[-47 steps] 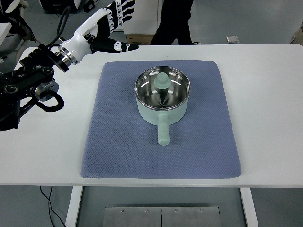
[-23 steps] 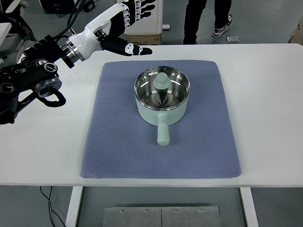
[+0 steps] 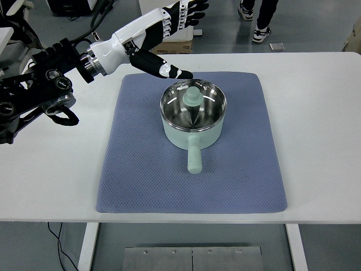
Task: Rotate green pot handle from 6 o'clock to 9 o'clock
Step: 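Lower the left hand across the pot down onto the green handle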
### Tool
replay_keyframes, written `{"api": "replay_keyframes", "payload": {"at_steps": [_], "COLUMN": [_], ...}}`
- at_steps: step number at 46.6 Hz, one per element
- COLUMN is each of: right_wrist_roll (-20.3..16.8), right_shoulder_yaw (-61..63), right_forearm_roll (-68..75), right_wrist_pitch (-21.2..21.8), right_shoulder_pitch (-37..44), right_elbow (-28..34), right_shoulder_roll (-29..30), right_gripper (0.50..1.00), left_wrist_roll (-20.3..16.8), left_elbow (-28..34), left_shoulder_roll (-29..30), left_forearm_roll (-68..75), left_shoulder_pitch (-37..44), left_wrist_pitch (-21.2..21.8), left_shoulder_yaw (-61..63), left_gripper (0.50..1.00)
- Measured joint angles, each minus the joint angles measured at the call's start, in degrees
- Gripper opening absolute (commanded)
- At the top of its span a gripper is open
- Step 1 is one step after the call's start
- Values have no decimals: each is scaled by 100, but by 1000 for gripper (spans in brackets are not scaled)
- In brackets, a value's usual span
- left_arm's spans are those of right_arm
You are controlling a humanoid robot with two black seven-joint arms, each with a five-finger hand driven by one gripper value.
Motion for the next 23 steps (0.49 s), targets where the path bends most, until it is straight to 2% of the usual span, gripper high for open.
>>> {"api": "replay_keyframes", "payload": {"at_steps": [23], "right_wrist_roll": [0], "right_shoulder_yaw": [0], "right_forearm_roll": [0], "right_wrist_pitch": [0], "right_shoulder_pitch": [0], "right_elbow": [0], "right_shoulder_roll": [0], "right_gripper": [1000], "left_wrist_roll": [0], "left_elbow": [-562], "left_shoulder_roll": [46], "left_forearm_roll": [899], "left_shoulder_pitch": [-30], "left_wrist_pitch": [-18], "left_shoulder_yaw": [10], "left_gripper": [1000]}}
